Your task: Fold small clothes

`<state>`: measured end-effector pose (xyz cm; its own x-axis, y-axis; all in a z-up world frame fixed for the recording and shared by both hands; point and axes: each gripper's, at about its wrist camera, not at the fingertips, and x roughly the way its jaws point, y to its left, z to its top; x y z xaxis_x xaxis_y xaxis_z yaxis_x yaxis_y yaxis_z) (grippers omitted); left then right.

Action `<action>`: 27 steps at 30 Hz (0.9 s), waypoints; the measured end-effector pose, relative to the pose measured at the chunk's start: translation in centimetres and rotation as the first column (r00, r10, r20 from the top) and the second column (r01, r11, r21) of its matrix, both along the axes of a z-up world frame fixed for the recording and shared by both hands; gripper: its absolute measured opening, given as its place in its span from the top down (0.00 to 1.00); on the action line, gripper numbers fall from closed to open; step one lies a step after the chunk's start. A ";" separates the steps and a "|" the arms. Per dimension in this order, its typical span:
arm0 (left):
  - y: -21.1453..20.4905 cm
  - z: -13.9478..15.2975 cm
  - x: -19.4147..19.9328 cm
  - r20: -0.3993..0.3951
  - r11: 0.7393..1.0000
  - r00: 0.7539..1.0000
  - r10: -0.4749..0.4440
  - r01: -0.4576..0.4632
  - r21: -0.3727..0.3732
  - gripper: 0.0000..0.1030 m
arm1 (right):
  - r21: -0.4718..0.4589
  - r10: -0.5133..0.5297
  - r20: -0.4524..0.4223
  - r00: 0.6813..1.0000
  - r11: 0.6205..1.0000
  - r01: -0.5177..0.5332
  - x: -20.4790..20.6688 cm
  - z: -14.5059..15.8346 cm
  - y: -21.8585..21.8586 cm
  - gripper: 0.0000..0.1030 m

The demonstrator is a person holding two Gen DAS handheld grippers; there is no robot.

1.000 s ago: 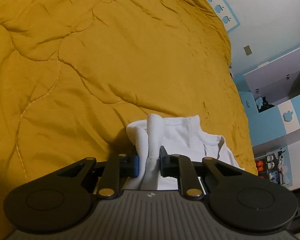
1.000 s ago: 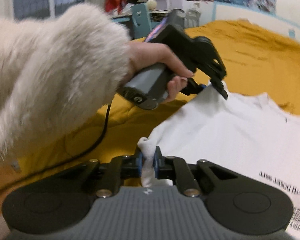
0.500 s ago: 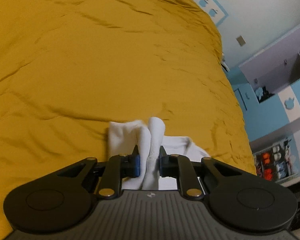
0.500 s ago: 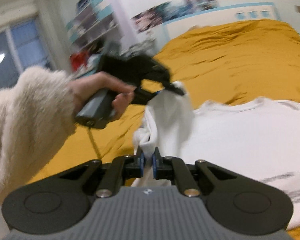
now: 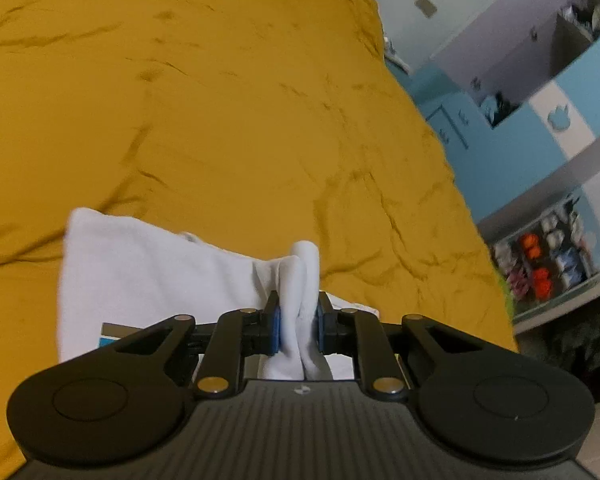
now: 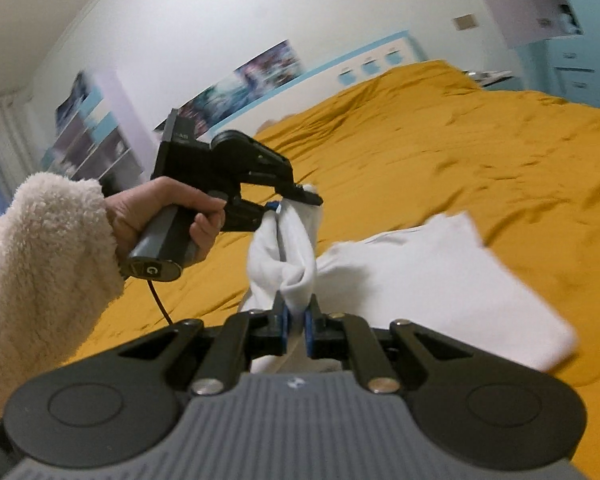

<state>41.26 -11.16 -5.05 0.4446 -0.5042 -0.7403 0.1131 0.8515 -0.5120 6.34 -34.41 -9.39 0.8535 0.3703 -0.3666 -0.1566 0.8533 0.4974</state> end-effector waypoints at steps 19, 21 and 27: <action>-10.3 -2.6 0.2 -0.055 0.990 0.996 -0.070 0.076 0.117 0.84 | 0.183 -0.151 -0.094 0.984 0.969 0.166 -0.2 -3.2 -7.7 0.98; -11.2 -2.4 0.1 -0.046 0.988 0.995 -0.087 0.093 0.126 0.84 | 0.190 -0.163 -0.095 0.982 0.965 0.179 0.0 -3.2 -8.0 0.98; -13.1 -4.5 0.3 -0.063 0.979 0.994 -0.091 0.100 0.175 0.84 | 0.199 -0.195 -0.172 0.966 0.953 0.228 0.4 -4.8 -8.5 0.98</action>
<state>41.54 -24.24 -9.50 0.3578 -0.4004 -0.8436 0.1746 0.9161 -0.3608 6.78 -42.94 -14.17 0.8630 0.2712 -0.4263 0.1054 0.7285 0.6769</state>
